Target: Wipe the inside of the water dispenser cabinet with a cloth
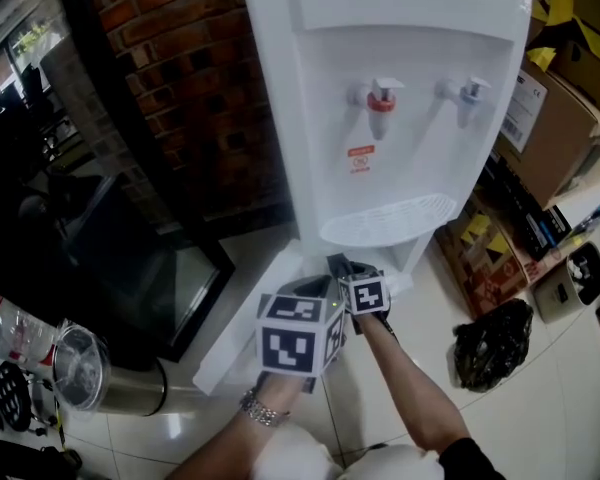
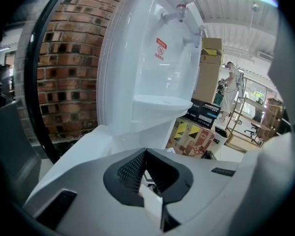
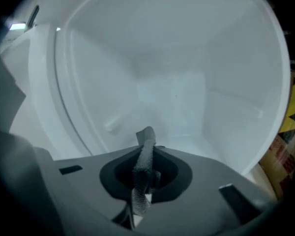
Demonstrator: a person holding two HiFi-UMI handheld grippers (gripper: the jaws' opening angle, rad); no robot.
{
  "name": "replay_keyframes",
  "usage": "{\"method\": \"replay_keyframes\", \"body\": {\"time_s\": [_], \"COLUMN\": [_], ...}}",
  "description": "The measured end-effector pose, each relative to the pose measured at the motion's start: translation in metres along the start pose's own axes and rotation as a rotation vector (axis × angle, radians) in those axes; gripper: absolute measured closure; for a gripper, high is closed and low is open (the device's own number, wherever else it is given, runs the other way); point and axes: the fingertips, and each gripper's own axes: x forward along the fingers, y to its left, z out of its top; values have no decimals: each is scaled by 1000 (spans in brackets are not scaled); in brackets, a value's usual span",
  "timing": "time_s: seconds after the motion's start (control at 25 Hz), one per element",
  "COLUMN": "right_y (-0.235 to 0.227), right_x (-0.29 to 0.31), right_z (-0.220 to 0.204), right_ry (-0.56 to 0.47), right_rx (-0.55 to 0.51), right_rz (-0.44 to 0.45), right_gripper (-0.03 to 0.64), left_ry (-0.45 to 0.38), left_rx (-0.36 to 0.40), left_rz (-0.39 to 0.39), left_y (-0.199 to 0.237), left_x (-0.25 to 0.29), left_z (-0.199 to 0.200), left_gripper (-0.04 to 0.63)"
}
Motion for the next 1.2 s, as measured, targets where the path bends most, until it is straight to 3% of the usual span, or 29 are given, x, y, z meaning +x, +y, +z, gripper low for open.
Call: {"method": "replay_keyframes", "body": {"time_s": [0.16, 0.32, 0.52, 0.64, 0.8, 1.04, 1.2], "right_y": [0, -51, -123, -143, -114, -22, -10], "right_x": [10, 9, -23, -39, -39, -11, 3], "right_z": [-18, -56, -47, -40, -24, -26, -52], "right_ry": [47, 147, 99, 74, 39, 68, 134], "right_rx": [-38, -12, 59, 119, 137, 139, 107], "right_rz": [-7, -119, -320, -372, -292, -1, 26], "right_gripper": [595, 595, 595, 595, 595, 595, 595], "left_ry": [-2, 0, 1, -1, 1, 5, 0], "left_rx": [2, 3, 3, 6, 9, 10, 13], "left_rz": [-4, -10, -20, -28, -31, -33, -36], "left_y": [0, -2, -6, -9, -10, -9, -10], "left_x": [-3, -3, 0, 1, 2, 1, -1], "left_z": [1, 1, 0, 1, 0, -1, 0], "left_gripper": [595, 595, 595, 595, 595, 595, 595]}}
